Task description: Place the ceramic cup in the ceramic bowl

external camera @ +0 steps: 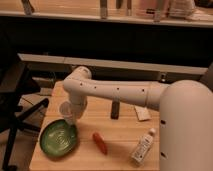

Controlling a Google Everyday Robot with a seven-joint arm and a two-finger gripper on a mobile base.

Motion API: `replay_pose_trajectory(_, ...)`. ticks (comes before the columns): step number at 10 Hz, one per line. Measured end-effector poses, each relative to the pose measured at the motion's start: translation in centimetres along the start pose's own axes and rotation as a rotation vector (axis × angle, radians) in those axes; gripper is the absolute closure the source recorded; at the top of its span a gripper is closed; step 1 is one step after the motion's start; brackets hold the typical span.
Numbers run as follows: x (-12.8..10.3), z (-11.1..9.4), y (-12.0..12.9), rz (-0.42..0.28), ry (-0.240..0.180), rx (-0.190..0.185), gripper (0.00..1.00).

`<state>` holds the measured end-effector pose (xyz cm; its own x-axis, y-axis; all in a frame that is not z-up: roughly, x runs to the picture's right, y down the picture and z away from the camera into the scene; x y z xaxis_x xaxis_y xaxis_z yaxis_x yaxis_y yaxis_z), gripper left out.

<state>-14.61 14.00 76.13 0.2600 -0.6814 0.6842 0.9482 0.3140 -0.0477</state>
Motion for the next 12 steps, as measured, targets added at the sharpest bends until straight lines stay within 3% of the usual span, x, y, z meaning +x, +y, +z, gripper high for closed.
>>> replay_pose_trajectory(12, -2.1, -0.3, 0.7, -0.039, -0.023, -0.024, 1.0)
